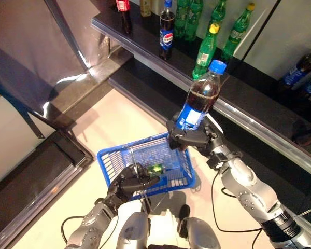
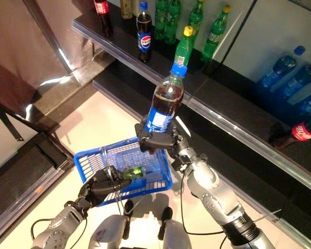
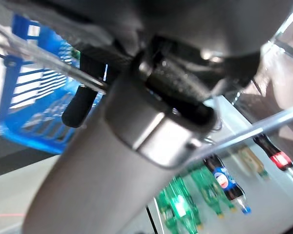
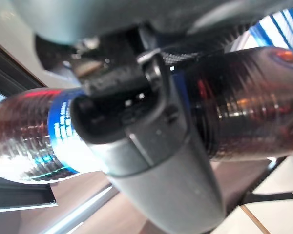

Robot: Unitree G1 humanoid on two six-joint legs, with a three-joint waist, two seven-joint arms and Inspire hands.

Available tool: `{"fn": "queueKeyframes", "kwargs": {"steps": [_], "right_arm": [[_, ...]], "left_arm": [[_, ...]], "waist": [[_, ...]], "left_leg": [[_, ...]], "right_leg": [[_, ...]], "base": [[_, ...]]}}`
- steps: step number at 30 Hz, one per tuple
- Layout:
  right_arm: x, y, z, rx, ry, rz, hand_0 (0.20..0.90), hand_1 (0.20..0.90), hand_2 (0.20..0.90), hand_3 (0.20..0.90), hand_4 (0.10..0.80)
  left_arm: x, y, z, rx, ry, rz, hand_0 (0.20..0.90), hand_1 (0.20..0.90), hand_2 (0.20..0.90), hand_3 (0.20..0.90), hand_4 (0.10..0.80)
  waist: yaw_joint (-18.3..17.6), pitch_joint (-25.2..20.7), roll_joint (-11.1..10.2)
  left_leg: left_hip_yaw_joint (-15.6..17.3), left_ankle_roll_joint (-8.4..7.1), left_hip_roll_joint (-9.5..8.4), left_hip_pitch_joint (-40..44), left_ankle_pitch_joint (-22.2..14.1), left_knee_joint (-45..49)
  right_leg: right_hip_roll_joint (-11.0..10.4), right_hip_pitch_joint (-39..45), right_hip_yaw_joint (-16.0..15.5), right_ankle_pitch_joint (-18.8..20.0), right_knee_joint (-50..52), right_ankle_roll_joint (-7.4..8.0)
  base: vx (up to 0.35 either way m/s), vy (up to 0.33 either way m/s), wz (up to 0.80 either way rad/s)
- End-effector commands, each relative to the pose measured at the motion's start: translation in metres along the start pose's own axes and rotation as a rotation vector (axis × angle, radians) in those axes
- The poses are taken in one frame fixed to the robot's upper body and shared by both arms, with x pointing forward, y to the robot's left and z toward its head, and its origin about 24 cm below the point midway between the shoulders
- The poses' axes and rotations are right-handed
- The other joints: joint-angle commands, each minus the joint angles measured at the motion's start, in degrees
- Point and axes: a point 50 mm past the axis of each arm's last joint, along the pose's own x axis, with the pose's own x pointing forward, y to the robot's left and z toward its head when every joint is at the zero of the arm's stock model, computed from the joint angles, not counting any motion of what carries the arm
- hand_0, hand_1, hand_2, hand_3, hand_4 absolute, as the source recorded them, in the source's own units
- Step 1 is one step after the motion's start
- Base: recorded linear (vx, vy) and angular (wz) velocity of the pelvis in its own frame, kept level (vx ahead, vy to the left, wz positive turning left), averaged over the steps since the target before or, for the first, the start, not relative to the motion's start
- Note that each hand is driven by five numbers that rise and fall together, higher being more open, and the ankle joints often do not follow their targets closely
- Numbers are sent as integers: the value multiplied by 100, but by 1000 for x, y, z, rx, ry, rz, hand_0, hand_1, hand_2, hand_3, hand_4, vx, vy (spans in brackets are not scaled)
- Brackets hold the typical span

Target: Pick up the drink and place into the basket.

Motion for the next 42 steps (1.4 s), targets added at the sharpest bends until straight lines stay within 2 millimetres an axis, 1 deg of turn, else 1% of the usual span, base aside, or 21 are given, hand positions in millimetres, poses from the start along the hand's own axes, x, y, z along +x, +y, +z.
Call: {"fn": "queueKeyframes", "kwargs": {"steps": [1,3,6,8,9,11,16,19,20,22,28,33,34,35,36,37,39,41,42], "right_arm": [[0,27,64,14,-372,128,300,300,300,200,100],[2,29,64,10,-371,127,300,300,300,200,100],[4,34,63,-11,-378,121,300,300,300,200,100],[5,35,62,-13,-373,117,300,300,300,200,100],[7,37,59,-32,-366,107,300,300,300,200,100],[8,38,54,-50,-343,95,300,300,300,200,100],[12,44,37,-53,-268,85,300,300,300,200,100],[13,50,26,-54,-223,94,300,300,300,200,100],[13,51,26,-54,-220,94,300,300,300,200,100],[15,57,16,-69,-196,96,300,300,300,200,100],[22,60,-1,-139,-167,56,300,300,300,200,100],[28,53,-18,-226,-128,2,300,300,300,200,100],[28,53,-18,-226,-128,2,300,300,300,200,100],[30,48,-27,-246,-105,-23,300,300,300,200,100],[31,45,-31,-262,-94,-38,300,300,300,200,100],[31,45,-31,-262,-94,-38,300,300,300,200,100],[31,30,-50,-315,-32,-110,300,300,300,200,100],[31,22,-60,-354,-4,-150,300,300,300,200,100],[31,20,-62,-365,2,-158,300,300,300,200,100]], "left_arm": [[-3,-68,46,-54,-239,-451,300,300,300,200,100],[-4,-77,52,-71,-241,-512,300,300,300,200,100],[-7,-94,67,-97,-255,-633,300,300,300,200,100],[-9,-99,73,-103,-267,-671,300,300,300,200,100],[-11,-105,83,-108,-294,-724,300,300,300,200,100],[-14,-113,96,-114,-336,-789,300,300,300,200,100],[-22,-129,117,-121,-424,-922,300,300,300,200,100],[-22,-136,124,-148,-449,-956,300,300,300,200,100],[-22,-136,124,-149,-449,-957,300,300,300,200,100],[-22,-141,126,-171,-446,-982,300,300,300,200,100],[-23,-150,133,-171,-474,-1033,300,300,300,200,100],[-27,-151,141,-133,-523,-1071,300,300,300,200,100],[-27,-151,141,-133,-523,-1071,300,300,300,200,100],[-29,-151,145,-104,-545,-1089,300,300,300,200,100],[-31,-152,146,-90,-554,-1098,300,300,300,200,100],[-31,-152,146,-90,-554,-1098,300,300,300,200,100],[-37,-154,153,-46,-573,-1149,300,300,300,200,100],[-39,-156,156,-13,-586,-1175,300,300,300,200,100],[-40,-156,157,-7,-588,-1182,300,300,300,200,100]], "waist": [[46,-1128,-7],[63,-1117,8],[94,-1105,33],[102,-1097,41],[113,-1093,53],[114,-1096,70],[113,-1104,108],[111,-1111,128],[110,-1111,128],[121,-1130,145],[194,-1151,202],[275,-1194,246],[275,-1194,246],[312,-1202,263],[332,-1205,270],[332,-1205,270],[426,-1240,286],[480,-1250,294],[492,-1252,296]], "left_leg": [[-37,-45,-101,-208,-288,663],[-66,-44,-112,-217,-269,657],[-114,-40,-140,-224,-227,628],[-119,-40,-147,-234,-215,631],[-132,-42,-161,-248,-205,638],[-158,-44,-180,-247,-180,619],[-206,-44,-224,-269,-162,629],[-235,-48,-251,-262,-141,622],[-236,-48,-252,-260,-141,621],[-275,-59,-273,-253,-132,621],[-366,-74,-334,-284,-104,683],[-435,-85,-367,-290,-62,705],[-435,-85,-367,-290,-62,705],[-462,-95,-380,-305,-33,724],[-476,-100,-384,-313,-25,737],[-476,-100,-384,-313,-25,737],[-553,-114,-416,-354,-10,777],[-603,-124,-431,-368,0,802],[-614,-127,-434,-370,0,805]], "right_leg": [[186,304,-90,-63,-54,-192],[173,293,-105,-54,-47,-179],[153,294,-136,-15,-70,-151],[139,290,-147,0,-71,-145],[116,293,-166,10,-75,-133],[99,289,-182,20,-72,-123],[52,277,-174,5,-46,-129],[30,289,-161,1,-40,-129],[29,291,-161,0,-40,-129],[16,296,-143,-14,-21,-133],[-50,319,-163,-33,23,-141],[-94,323,-214,-59,88,-144],[-94,323,-214,-59,88,-144],[-112,330,-251,-67,107,-147],[-122,334,-271,-72,118,-149],[-122,334,-271,-72,118,-149],[-162,351,-364,-87,145,-146],[-180,366,-419,-94,159,-145],[-183,370,-431,-95,160,-144]], "base": [[-34,30,9],[-13,11,3],[-12,9,2],[-21,13,7],[-25,18,14],[-22,24,19],[-18,24,4],[-14,21,1],[-2,24,3],[-3,26,6],[-1,27,8],[1,4,1],[16,18,4],[13,15,8],[13,15,8],[15,11,9],[30,8,9],[30,-1,25],[28,-6,20]]}}
